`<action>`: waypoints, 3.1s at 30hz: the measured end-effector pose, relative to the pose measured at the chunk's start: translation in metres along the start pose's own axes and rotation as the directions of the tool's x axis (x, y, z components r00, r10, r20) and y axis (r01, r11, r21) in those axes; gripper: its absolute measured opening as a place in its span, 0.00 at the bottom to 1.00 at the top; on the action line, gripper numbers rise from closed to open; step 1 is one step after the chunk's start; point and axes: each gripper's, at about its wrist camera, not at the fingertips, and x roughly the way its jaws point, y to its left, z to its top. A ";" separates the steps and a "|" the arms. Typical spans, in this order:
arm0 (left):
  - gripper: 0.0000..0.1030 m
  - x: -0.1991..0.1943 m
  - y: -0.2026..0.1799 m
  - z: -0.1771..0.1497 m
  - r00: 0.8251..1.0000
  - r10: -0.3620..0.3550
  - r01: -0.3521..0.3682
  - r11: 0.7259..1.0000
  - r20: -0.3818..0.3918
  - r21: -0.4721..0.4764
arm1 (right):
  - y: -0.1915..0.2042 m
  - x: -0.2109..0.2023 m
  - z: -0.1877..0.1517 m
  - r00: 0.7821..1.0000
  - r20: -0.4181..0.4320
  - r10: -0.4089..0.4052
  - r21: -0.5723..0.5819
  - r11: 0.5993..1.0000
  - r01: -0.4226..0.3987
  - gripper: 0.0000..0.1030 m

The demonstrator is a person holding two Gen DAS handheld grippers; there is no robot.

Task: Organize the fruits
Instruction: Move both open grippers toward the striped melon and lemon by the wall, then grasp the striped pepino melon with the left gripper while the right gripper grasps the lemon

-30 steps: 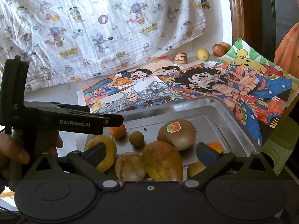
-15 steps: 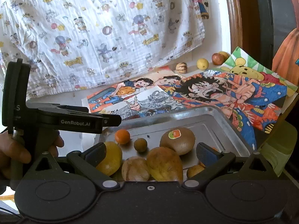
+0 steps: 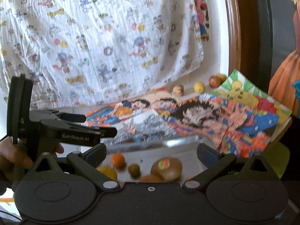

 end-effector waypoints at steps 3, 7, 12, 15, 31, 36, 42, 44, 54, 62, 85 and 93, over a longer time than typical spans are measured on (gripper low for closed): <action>0.99 0.000 -0.001 0.011 1.000 0.004 -0.004 1.000 0.015 0.007 | -0.006 -0.003 0.017 1.000 0.029 -0.010 -0.012 1.000 0.010 1.00; 0.99 0.002 -0.003 0.025 0.999 0.011 -0.012 1.000 0.033 0.026 | -0.013 -0.005 0.039 0.998 0.062 -0.022 -0.032 0.999 0.024 0.99; 1.00 0.007 -0.007 0.042 0.999 0.008 -0.011 0.999 0.053 0.048 | -0.020 -0.003 0.061 0.996 0.090 -0.027 -0.060 0.998 0.033 0.99; 1.00 0.012 -0.010 0.053 0.998 0.004 -0.008 0.998 0.062 0.057 | -0.024 -0.001 0.075 0.994 0.104 -0.029 -0.073 0.997 0.037 0.99; 1.00 0.060 -0.015 0.113 0.995 -0.010 0.003 0.997 0.099 0.073 | -0.054 0.034 0.150 0.986 0.167 -0.028 -0.103 0.994 0.046 1.00; 1.00 0.084 -0.010 0.127 0.995 -0.004 -0.004 0.997 0.098 0.071 | -0.068 0.054 0.175 0.985 0.168 -0.038 -0.102 0.993 0.056 0.99; 1.00 0.118 0.002 0.143 0.997 -0.001 -0.003 0.999 0.083 0.046 | -0.087 0.083 0.201 0.986 0.165 -0.038 -0.088 0.995 0.053 1.00; 1.00 0.130 0.005 0.148 0.997 0.003 -0.007 0.999 0.080 0.043 | -0.092 0.094 0.206 0.986 0.160 -0.036 -0.086 0.995 0.050 1.00; 1.00 0.191 0.015 0.164 0.997 -0.007 0.003 0.999 0.079 0.044 | -0.123 0.177 0.220 0.996 0.082 -0.044 -0.060 0.997 0.049 1.00; 1.00 0.259 0.011 0.166 0.999 -0.029 0.028 0.998 0.029 0.047 | -0.155 0.251 0.228 0.999 -0.017 -0.051 -0.015 0.999 0.051 1.00; 0.79 0.406 0.020 0.154 0.996 -0.003 -0.006 0.995 -0.090 -0.099 | -0.198 0.373 0.215 0.992 -0.121 -0.043 0.059 0.997 0.050 1.00; 0.66 0.421 0.017 0.150 0.995 0.013 -0.021 0.996 -0.096 -0.091 | -0.202 0.387 0.211 0.990 -0.135 -0.032 0.067 0.997 0.042 1.00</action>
